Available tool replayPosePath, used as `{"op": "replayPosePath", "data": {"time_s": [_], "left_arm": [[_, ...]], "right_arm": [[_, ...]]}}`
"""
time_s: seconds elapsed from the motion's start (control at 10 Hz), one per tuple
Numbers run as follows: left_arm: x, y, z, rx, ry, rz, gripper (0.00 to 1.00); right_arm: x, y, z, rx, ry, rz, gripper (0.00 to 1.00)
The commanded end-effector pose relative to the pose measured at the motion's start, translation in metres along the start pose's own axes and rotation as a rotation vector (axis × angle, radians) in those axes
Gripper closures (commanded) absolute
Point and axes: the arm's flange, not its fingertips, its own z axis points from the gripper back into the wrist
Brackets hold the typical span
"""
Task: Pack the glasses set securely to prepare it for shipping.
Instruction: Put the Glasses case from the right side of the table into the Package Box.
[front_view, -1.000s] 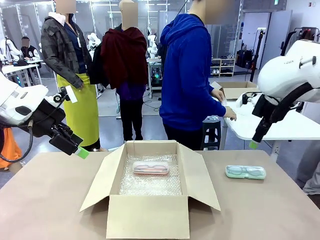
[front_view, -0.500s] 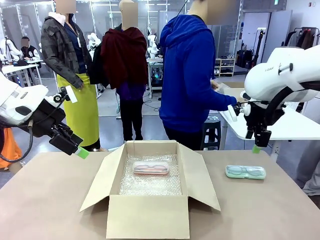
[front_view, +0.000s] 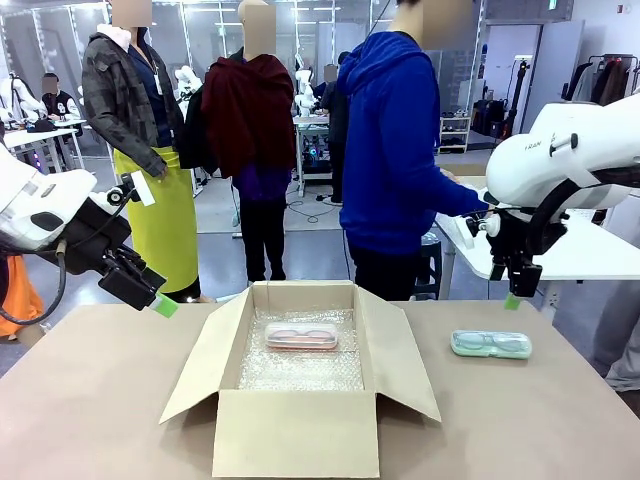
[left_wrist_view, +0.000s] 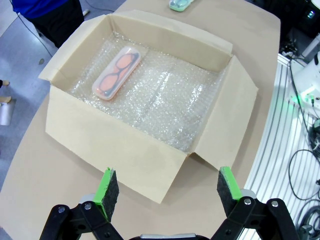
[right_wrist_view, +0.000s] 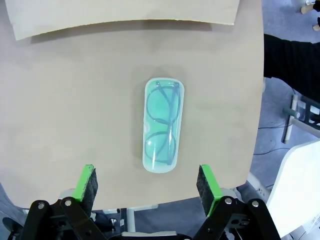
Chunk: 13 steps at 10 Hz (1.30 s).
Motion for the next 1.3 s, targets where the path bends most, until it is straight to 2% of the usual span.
{"op": "replayPosePath", "data": {"time_s": [0.0,0.2,0.3,0.4,0.7,1.2], "left_arm": [[-0.002,0.002,0.001,-0.017,-0.019,-0.013,0.00],[-0.002,0.002,0.001,-0.017,-0.019,-0.013,0.00],[-0.002,0.002,0.001,-0.017,-0.019,-0.013,0.00],[-0.002,0.002,0.001,-0.017,-0.019,-0.013,0.00],[-0.002,0.002,0.001,-0.017,-0.019,-0.013,0.00],[-0.002,0.002,0.001,-0.017,-0.019,-0.013,0.00]], "right_arm": [[0.001,0.003,0.003,0.004,-0.004,-0.010,0.00],[0.001,0.000,0.001,-0.001,0.000,0.001,0.00],[0.003,-0.010,-0.018,-0.030,0.035,0.026,0.00],[0.008,-0.015,-0.031,-0.032,0.012,0.037,0.00],[0.012,-0.021,-0.070,-0.001,0.023,0.030,0.00],[0.001,-0.028,-0.120,-0.011,0.035,0.039,0.00]]}}
